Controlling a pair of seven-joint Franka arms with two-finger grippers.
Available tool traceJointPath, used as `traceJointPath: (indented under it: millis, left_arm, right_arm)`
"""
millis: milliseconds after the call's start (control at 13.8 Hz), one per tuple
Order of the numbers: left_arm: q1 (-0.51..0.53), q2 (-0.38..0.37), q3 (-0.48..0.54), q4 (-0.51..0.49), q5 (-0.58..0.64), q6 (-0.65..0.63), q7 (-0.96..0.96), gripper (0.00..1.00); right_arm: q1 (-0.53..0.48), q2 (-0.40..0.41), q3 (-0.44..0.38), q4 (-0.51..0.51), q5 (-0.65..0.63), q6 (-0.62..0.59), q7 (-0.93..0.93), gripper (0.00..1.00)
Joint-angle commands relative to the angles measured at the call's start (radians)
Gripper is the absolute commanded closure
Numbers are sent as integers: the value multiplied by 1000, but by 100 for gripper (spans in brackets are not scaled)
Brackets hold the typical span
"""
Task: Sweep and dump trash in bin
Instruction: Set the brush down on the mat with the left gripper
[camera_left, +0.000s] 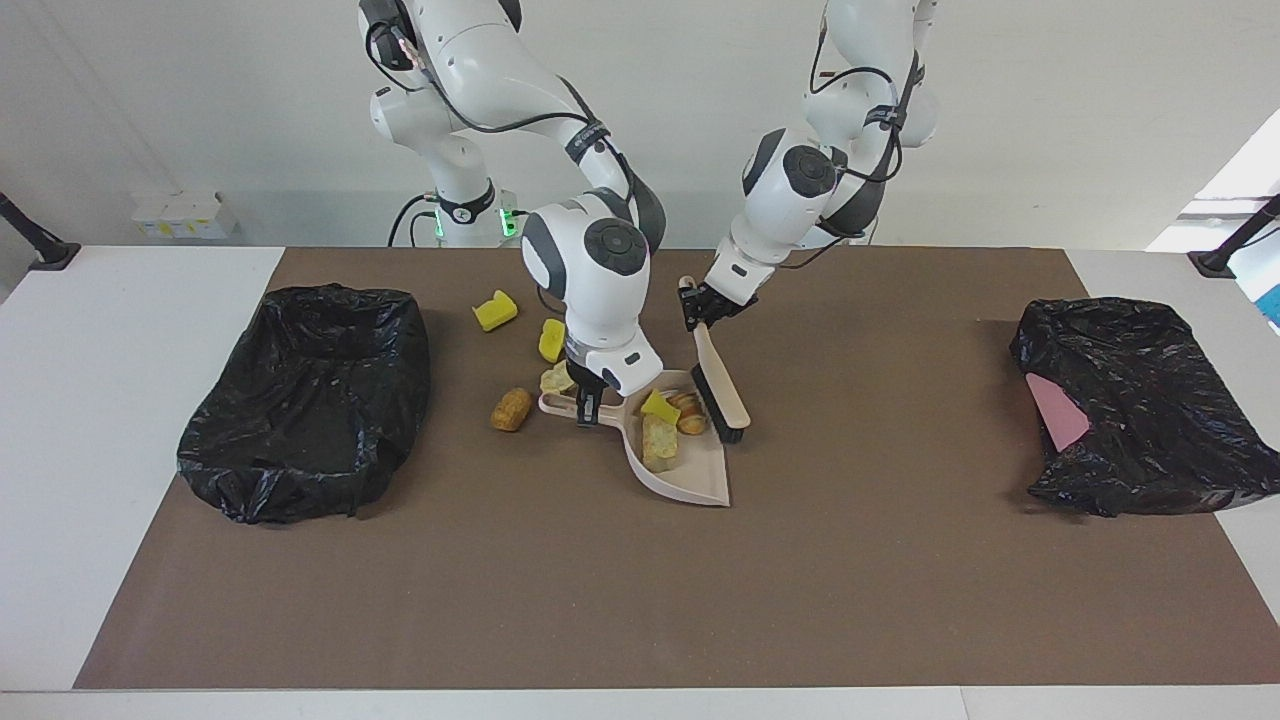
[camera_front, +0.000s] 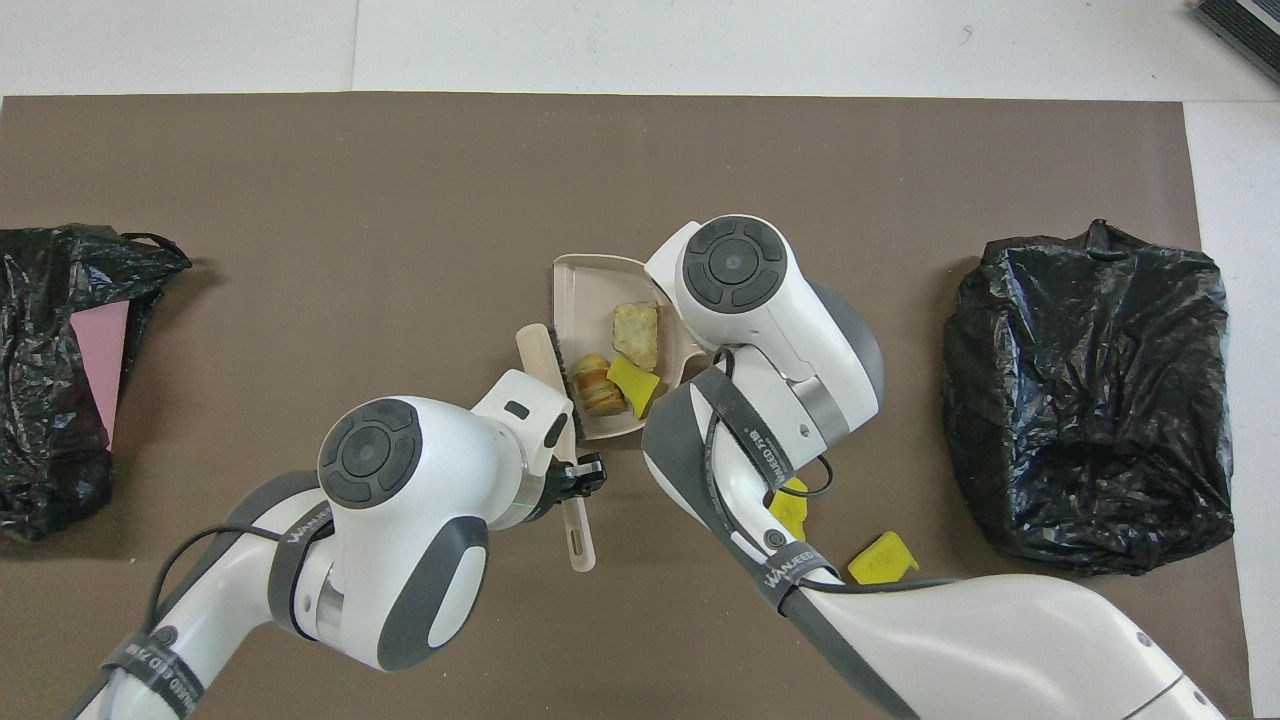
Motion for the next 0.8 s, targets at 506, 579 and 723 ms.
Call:
traceJointPath:
  millis: [506,579,723]
  left_arm:
    - [-181,-237,-22,-260,65,-56,-122,100]
    - [-222,-234,-22,-281,65,-25,-174,100]
    - [-277,-221,-24,-324,65,39,-248,100]
  right_arm:
    - [-21,1,8,2,-5,27,7,100]
    - [-22,1,8,4,-5,28,3,100]
    - [-22,1,8,4,-5,28,-2,100]
